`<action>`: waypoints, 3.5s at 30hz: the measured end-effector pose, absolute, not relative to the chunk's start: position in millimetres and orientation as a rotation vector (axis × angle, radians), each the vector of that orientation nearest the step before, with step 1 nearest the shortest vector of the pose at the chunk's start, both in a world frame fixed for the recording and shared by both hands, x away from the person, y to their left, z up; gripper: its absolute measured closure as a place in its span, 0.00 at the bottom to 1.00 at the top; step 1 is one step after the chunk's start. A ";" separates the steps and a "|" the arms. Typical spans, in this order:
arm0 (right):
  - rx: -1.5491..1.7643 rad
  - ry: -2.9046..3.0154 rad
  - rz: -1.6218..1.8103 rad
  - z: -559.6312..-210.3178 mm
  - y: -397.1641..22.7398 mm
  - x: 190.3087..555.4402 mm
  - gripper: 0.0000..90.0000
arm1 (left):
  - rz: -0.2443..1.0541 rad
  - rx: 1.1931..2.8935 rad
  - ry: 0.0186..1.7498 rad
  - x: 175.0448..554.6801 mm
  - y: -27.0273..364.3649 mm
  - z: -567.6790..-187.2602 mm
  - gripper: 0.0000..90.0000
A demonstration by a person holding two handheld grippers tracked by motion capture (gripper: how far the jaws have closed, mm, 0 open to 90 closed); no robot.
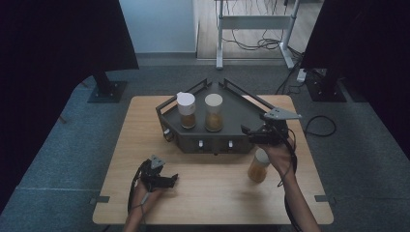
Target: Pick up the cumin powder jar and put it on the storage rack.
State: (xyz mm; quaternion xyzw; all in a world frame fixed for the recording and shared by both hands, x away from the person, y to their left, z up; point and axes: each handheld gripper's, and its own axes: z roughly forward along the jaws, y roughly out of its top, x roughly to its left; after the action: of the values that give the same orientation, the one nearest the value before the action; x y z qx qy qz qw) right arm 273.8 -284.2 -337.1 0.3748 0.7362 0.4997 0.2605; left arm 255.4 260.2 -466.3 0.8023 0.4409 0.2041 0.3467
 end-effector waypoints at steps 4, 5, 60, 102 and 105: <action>1.023 1.989 1.346 -339.0 -288.8 270.6 0.15 | 0.530 2.081 1.144 255.4 260.2 -466.4 0.05; 1.025 1.987 1.345 -339.6 -290.1 269.8 0.15 | 0.530 2.081 1.144 255.3 260.1 -466.4 0.05; 1.256 1.892 1.206 -387.6 -355.3 231.4 0.15 | 0.537 2.076 1.151 253.9 258.4 -466.9 0.05; 1.364 1.918 1.117 -437.4 -357.6 221.5 0.15 | 0.533 2.085 1.142 254.3 258.5 -466.5 0.04; 1.369 1.925 1.110 -441.0 -357.3 221.2 0.15 | 0.533 2.085 1.142 254.3 258.5 -466.5 0.04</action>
State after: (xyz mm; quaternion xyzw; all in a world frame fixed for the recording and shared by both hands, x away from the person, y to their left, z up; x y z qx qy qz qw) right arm 221.2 -357.3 -441.0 0.5062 0.7117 0.4102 0.2626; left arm 254.3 258.5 -466.5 0.8030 0.4401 0.2052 0.3455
